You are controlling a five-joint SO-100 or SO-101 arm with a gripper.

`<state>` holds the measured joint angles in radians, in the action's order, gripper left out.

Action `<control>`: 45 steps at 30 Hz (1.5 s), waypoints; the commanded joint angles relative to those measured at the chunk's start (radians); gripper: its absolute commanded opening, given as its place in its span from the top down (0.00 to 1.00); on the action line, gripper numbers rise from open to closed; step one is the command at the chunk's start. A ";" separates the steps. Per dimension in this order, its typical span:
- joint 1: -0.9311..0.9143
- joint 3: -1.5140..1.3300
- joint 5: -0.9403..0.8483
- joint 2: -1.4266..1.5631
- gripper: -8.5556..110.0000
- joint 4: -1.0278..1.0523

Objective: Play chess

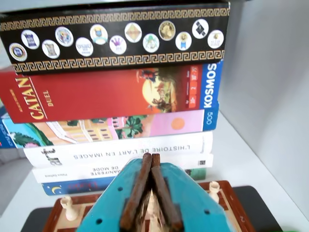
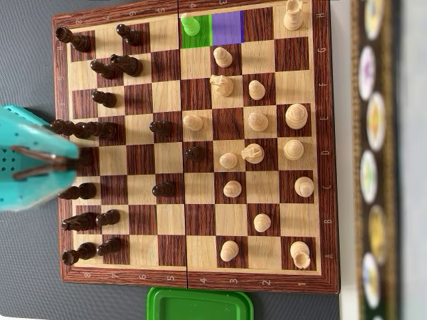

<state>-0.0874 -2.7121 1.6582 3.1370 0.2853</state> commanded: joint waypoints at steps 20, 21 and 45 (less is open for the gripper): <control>-0.006 -0.239 0.077 0.210 0.93 -0.790; -0.006 -0.239 0.077 0.210 0.93 -0.821; 0.000 -0.383 0.064 0.212 0.92 -1.477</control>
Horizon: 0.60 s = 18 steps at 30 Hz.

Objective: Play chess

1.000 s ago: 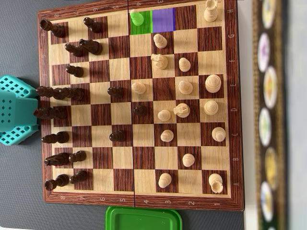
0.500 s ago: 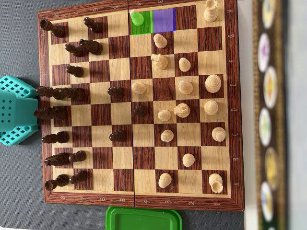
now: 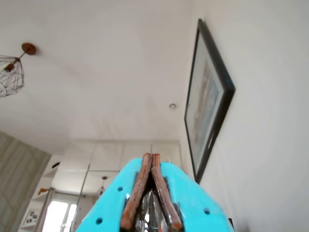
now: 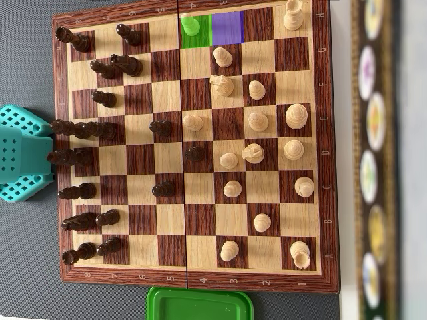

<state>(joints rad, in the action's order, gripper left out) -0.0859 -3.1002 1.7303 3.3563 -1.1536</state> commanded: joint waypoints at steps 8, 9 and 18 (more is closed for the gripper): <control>0.005 -0.060 -0.026 -0.008 0.93 -0.244; 0.006 -0.060 -0.041 -0.008 0.93 -0.255; 0.006 -0.060 -0.074 -0.008 0.93 -0.396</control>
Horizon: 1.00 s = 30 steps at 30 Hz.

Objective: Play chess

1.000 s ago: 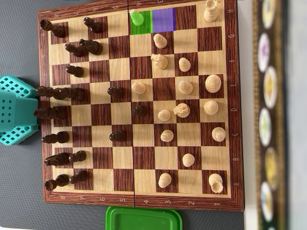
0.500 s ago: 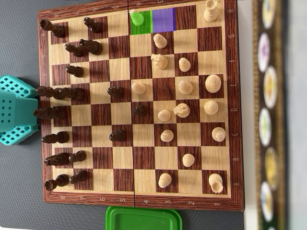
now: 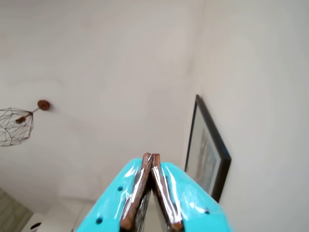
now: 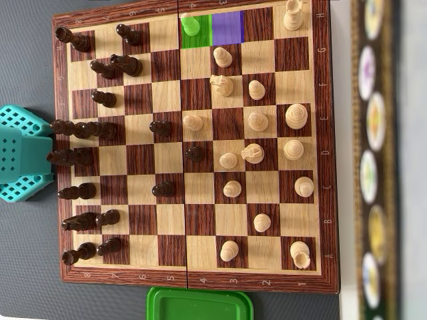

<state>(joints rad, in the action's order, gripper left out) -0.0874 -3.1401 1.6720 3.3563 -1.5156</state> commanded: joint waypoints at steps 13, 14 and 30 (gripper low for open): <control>0.066 -0.020 -0.218 -0.008 0.93 -0.287; 0.075 -0.020 -0.218 -0.008 0.93 -0.288; 0.094 -0.020 -0.207 -0.009 0.93 -0.288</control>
